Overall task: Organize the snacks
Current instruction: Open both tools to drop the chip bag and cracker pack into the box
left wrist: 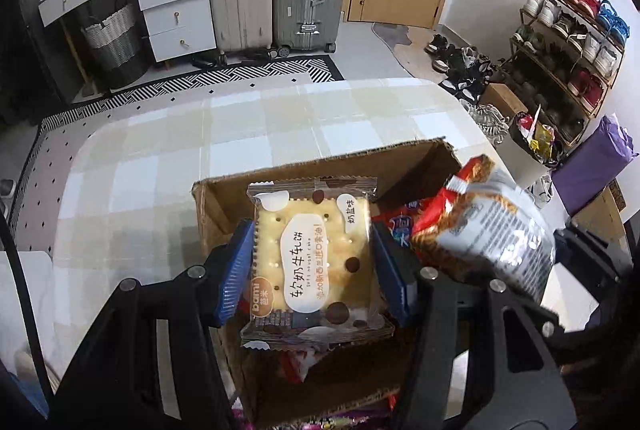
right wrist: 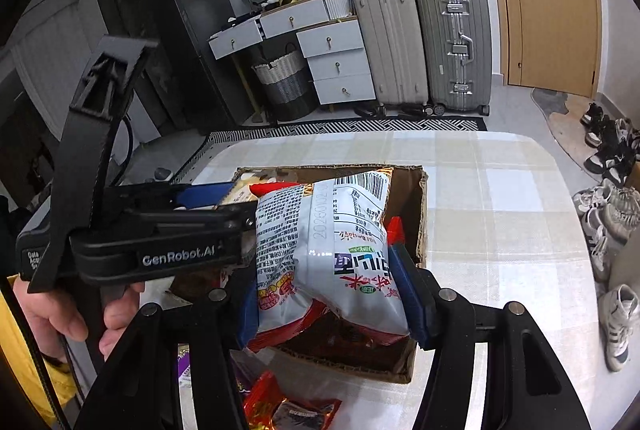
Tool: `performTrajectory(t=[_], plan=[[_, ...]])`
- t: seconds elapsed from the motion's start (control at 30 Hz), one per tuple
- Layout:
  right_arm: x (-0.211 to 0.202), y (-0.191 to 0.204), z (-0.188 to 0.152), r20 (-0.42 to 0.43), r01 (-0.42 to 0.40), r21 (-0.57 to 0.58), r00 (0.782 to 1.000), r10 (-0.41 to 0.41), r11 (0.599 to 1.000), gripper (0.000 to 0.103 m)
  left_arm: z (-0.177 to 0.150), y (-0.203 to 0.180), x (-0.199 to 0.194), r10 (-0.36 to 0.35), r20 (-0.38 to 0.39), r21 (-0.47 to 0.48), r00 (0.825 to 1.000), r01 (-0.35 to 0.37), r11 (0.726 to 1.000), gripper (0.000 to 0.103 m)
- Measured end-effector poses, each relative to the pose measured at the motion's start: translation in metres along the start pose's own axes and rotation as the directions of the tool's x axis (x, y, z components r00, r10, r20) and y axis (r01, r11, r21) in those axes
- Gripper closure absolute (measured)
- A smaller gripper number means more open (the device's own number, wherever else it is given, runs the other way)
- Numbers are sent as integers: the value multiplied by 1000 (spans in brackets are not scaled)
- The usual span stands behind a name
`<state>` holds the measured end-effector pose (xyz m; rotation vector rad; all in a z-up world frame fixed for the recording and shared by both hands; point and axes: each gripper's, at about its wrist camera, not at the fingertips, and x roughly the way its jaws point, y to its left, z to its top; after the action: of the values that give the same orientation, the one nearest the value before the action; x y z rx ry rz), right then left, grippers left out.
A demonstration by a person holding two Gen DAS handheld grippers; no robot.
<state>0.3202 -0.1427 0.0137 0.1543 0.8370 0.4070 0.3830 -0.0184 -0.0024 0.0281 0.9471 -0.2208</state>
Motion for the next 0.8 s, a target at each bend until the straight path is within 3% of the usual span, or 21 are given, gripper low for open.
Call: performTrajectory(t=[0.33,0.8], plan=[[15,-12,1,-20,-5,25,1000,5,1000,45,1,2,25,-18,-3,1,1000,18,1000,48],[21,-9,2,-37,-7,29,999,8,1000,45,-5,6,11,-5,6,-18,1000,5,1000,47]])
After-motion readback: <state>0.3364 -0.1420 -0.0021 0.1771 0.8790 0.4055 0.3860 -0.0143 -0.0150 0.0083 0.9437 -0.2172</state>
